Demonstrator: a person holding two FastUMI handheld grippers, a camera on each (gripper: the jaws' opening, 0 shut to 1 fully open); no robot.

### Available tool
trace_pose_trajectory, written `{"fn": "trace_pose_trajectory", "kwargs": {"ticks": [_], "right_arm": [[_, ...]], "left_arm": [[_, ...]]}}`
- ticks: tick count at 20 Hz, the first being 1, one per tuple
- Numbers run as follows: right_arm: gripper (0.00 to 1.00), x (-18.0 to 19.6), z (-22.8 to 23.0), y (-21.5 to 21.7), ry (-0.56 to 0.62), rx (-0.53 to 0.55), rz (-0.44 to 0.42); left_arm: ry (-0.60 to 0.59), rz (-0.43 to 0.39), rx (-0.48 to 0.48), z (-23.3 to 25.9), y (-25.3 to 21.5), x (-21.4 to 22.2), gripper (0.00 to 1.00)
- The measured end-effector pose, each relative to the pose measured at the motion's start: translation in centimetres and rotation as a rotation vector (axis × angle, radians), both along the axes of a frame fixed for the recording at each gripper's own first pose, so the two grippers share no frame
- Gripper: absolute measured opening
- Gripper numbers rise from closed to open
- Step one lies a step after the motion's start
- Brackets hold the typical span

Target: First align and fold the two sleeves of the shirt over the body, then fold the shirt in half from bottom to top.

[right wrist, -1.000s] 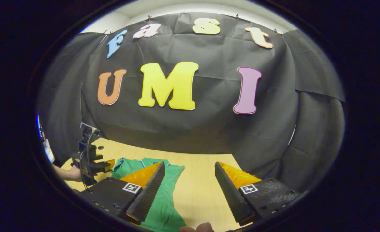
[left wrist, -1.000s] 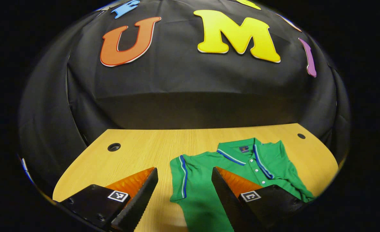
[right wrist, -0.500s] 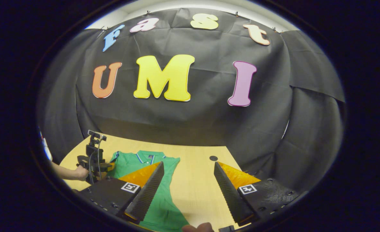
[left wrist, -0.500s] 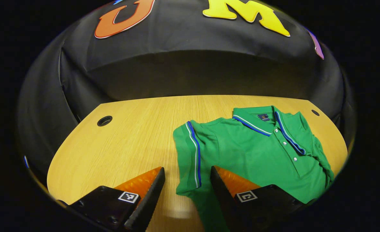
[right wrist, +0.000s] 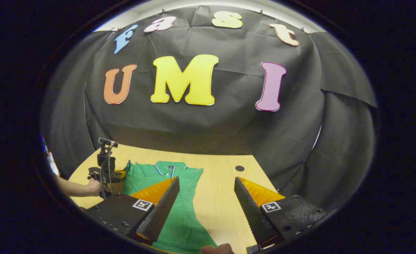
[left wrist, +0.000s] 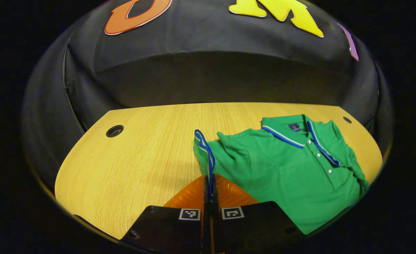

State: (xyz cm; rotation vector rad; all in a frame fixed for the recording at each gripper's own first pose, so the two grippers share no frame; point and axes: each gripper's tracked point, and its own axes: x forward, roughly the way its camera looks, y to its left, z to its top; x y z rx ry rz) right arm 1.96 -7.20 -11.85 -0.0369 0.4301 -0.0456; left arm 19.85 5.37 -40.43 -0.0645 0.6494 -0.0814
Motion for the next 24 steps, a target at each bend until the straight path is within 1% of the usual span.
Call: {"fn": "trace_pose_trajectory", "kwargs": {"ticks": [1, 2, 4, 7, 9, 11, 12, 13, 17, 18, 19, 20, 21, 22, 23, 24], "right_arm": [[0.98, 0.1, -0.1, 0.1, 0.002, 0.005, -0.001], [0.95, 0.2, -0.2, 0.1, 0.004, 0.012, -0.002], [0.95, 0.4, -0.3, 0.3, 0.004, 0.031, -0.003], [0.95, 0.4, -0.2, 0.0, 0.001, 0.045, -0.005], [0.95, 0.3, 0.2, -0.2, -0.008, 0.053, -0.011], [0.95, 0.1, 0.5, -0.6, -0.021, 0.062, -0.018], [0.98, -0.1, 0.6, -1.1, -0.027, 0.063, -0.023], [0.95, -0.4, 0.8, -1.5, -0.033, 0.064, -0.029], [0.95, -1.8, 1.7, -4.4, -0.056, 0.045, -0.079], [0.97, -2.3, 1.9, -5.2, -0.058, 0.037, -0.095], [0.95, -2.7, 2.0, -6.1, -0.059, 0.034, -0.110], [0.97, -3.0, 2.0, -6.8, -0.060, 0.035, -0.126], [0.95, -3.3, 2.1, -7.3, -0.061, 0.038, -0.140], [0.95, -3.6, 1.9, -7.9, -0.058, 0.040, -0.151], [0.98, -3.8, 1.8, -8.4, -0.052, 0.041, -0.158], [0.95, -3.7, 1.7, -8.6, -0.052, 0.043, -0.161]], "left_arm": [[-0.006, -0.006, -0.018, 0.3, -0.2, 0.2, 0.08], [-0.009, -0.013, -0.023, 0.7, -0.3, 0.4, 0.07], [-0.014, -0.023, -0.035, 1.8, -0.7, 0.5, 0.06], [-0.060, -0.038, -0.060, 5.1, -2.1, 1.1, 0.06], [-0.094, -0.054, -0.070, 7.5, -3.8, 1.4, 0.06], [-0.111, -0.092, -0.081, 9.3, -6.6, 1.5, 0.06], [-0.113, -0.110, -0.090, 9.8, -8.2, 1.6, 0.06], [-0.106, -0.128, -0.100, 9.9, -9.9, 1.6, 0.06], [-0.064, -0.151, -0.103, 8.5, -16.0, 2.1, 0.07], [-0.051, -0.153, -0.098, 7.8, -17.2, 2.2, 0.08], [-0.039, -0.155, -0.097, 7.3, -18.3, 2.2, 0.09], [-0.034, -0.157, -0.103, 7.0, -19.2, 2.2, 0.12], [-0.030, -0.157, -0.102, 6.8, -19.9, 2.2, 0.14], [-0.030, -0.165, -0.114, 6.8, -20.5, 1.8, 0.21], [-0.030, -0.170, -0.116, 7.0, -21.1, 1.7, 0.27], [-0.034, -0.166, -0.105, 6.8, -21.4, 1.7, 0.64]]}}
